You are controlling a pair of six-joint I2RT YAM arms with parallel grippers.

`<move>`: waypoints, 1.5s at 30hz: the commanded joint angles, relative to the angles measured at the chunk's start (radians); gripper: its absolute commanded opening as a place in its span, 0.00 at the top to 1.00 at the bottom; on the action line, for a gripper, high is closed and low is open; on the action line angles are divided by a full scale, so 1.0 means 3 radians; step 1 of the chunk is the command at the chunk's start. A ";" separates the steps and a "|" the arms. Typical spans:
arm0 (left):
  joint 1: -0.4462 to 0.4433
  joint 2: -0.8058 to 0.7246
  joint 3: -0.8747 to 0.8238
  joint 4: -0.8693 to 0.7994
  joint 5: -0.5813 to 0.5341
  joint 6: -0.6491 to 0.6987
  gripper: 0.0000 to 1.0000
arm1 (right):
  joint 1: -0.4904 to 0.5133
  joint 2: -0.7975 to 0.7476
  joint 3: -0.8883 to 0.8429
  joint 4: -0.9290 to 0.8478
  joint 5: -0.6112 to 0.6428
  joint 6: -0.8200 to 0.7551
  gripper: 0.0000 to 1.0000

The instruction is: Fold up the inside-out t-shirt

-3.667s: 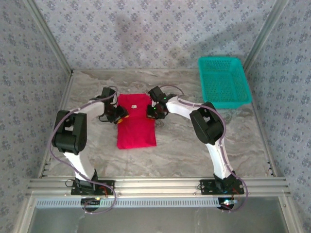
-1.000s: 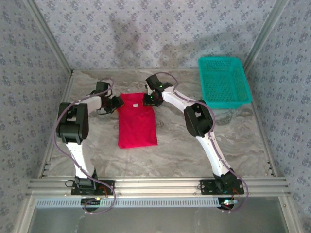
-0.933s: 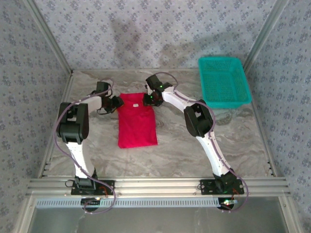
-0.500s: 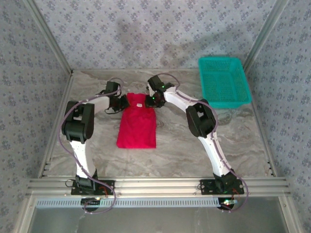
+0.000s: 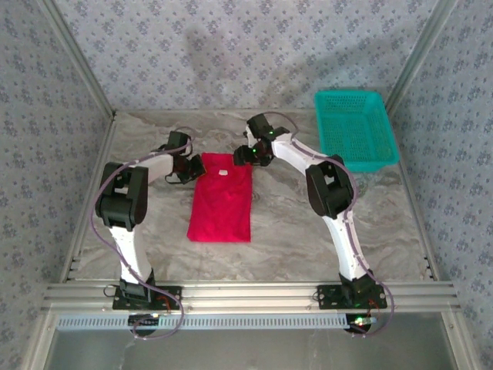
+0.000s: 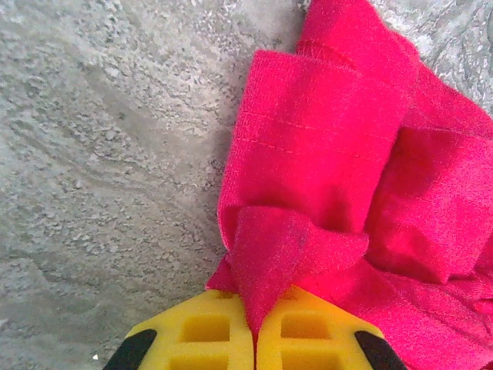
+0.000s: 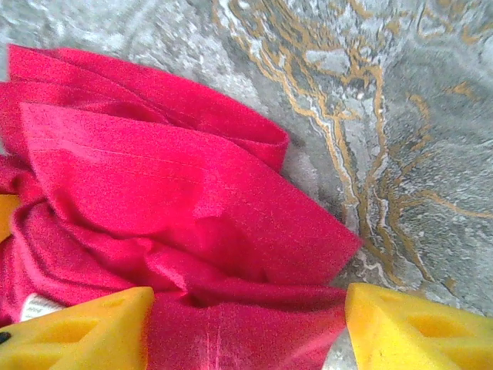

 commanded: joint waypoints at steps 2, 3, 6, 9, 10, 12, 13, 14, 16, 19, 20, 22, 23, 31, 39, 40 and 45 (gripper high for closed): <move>-0.0028 -0.0094 -0.0064 -0.0100 0.0084 -0.0010 1.00 | 0.0066 0.0197 0.0089 -0.0065 0.0005 0.0037 0.31; -0.0027 -0.0098 -0.0072 -0.0100 0.0082 -0.0013 1.00 | 0.0077 0.0224 0.0081 -0.0045 -0.0021 0.0045 0.32; -0.0028 -0.0107 -0.0105 -0.0061 0.0108 -0.0040 1.00 | 0.0117 0.0304 0.0105 -0.0034 -0.0116 0.0096 0.33; -0.0028 -0.0105 -0.0124 -0.0020 0.0146 -0.0069 1.00 | 0.0159 0.0375 0.0175 0.0062 -0.0218 0.0140 0.39; -0.0028 -0.0105 -0.0126 -0.0012 0.0159 -0.0079 1.00 | 0.0171 0.0400 0.0199 0.0081 -0.0245 0.0154 0.42; -0.0028 -0.0110 -0.0125 -0.0012 0.0190 -0.0079 1.00 | 0.0175 0.0447 0.0255 0.0097 -0.0309 0.0194 0.53; -0.0028 -0.0119 -0.0124 -0.0009 0.0202 -0.0073 1.00 | 0.0172 0.0463 0.0280 0.0102 -0.0339 0.0211 0.61; -0.0028 -0.0134 -0.0131 -0.0009 0.0209 -0.0074 1.00 | 0.0164 0.0466 0.0297 0.0107 -0.0358 0.0222 0.66; -0.0028 -0.0184 -0.0142 -0.0016 0.0190 -0.0055 1.00 | 0.0147 0.0446 0.0325 0.0100 -0.0371 0.0220 0.78; -0.0022 -0.0302 -0.0148 -0.0035 0.0163 0.0012 1.00 | 0.0096 0.0363 0.0342 0.0087 -0.0389 0.0218 0.91; -0.0022 -0.0347 -0.0153 -0.0029 0.0152 0.0025 1.00 | 0.0082 0.0331 0.0343 0.0087 -0.0400 0.0218 0.94; -0.0028 -0.0475 -0.0160 0.0012 0.0128 0.0075 1.00 | 0.0045 0.0220 0.0342 0.0087 -0.0421 0.0211 1.00; -0.0028 -0.0532 -0.0181 0.0046 0.0115 0.0096 1.00 | 0.0031 0.0174 0.0342 0.0092 -0.0426 0.0210 1.00; -0.0028 -0.0823 -0.0083 0.0177 0.0343 0.0207 1.00 | -0.0096 -0.0219 0.0385 0.0193 -0.0673 0.0352 1.00; -0.0028 -0.0865 0.0147 0.0032 0.0408 0.0181 1.00 | -0.0136 -0.0425 0.0689 0.0147 -0.0685 0.0405 1.00; -0.0025 -0.0879 0.0159 0.0029 0.0406 0.0182 1.00 | -0.0138 -0.0426 0.0742 0.0123 -0.0683 0.0420 1.00; -0.0020 -0.0914 0.0282 -0.0069 0.0372 0.0187 1.00 | -0.0151 -0.0408 0.0931 0.0011 -0.0696 0.0455 1.00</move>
